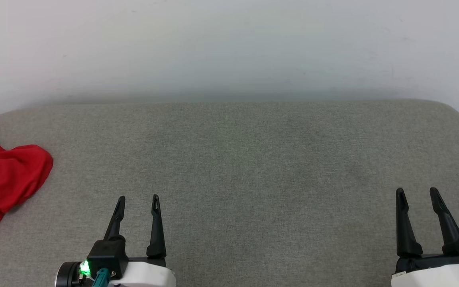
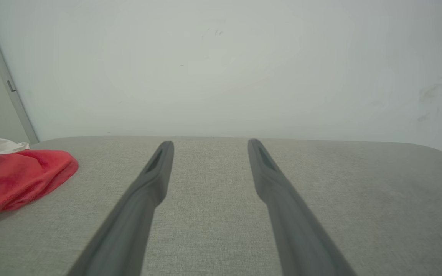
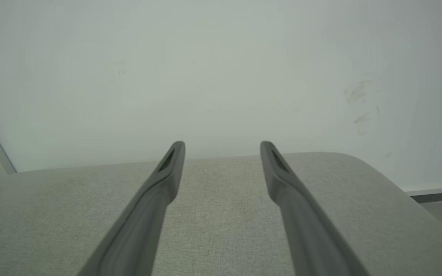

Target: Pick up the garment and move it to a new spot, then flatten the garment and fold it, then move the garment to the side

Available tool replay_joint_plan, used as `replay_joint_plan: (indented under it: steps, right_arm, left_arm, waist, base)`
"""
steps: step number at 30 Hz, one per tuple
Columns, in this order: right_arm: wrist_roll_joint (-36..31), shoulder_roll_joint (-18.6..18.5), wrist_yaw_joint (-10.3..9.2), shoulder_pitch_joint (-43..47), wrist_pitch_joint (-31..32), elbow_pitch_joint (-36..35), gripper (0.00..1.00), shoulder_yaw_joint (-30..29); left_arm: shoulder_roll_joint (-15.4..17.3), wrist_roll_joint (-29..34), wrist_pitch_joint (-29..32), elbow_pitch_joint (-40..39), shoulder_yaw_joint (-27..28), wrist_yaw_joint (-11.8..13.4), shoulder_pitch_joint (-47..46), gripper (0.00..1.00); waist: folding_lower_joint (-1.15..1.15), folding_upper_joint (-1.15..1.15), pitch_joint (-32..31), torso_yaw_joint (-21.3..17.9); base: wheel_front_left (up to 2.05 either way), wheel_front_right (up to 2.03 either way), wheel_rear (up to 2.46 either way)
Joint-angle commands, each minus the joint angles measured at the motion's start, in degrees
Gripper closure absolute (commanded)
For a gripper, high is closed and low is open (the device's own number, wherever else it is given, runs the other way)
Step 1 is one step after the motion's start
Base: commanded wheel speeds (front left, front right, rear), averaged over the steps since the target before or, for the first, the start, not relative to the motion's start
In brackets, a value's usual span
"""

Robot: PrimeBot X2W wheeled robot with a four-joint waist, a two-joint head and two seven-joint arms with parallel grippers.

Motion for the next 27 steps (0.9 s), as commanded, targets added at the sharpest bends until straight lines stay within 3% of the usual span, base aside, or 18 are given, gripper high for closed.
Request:
replay_joint_plan:
  steps: [1,8,27]
  right_arm:
    - [-0.98,-0.13,-0.02,0.56,-0.49,-0.5,0.0,0.11]
    - [-2.96,-0.12,-0.02,1.11,-1.15,-1.09,0.0,0.32]
    - [-0.93,-0.12,-0.02,1.11,-1.06,0.14,0.0,0.48]
  left_arm:
    - [-0.04,1.12,-0.44,-0.15,0.13,-0.19,0.35,0.0]
    - [-0.29,2.82,-1.19,-0.21,0.78,-0.81,0.69,0.0]
    - [-0.36,-0.59,-1.08,1.17,1.5,-1.8,0.72,0.0]
  waist:
    - [0.0,0.0,0.05,0.05]
    - [0.0,0.0,0.15,0.2]
    - [0.0,0.0,0.0,0.15]
  base:
    - [0.0,0.0,0.0]
    - [0.0,0.0,0.0]
    - [0.0,0.0,0.0]
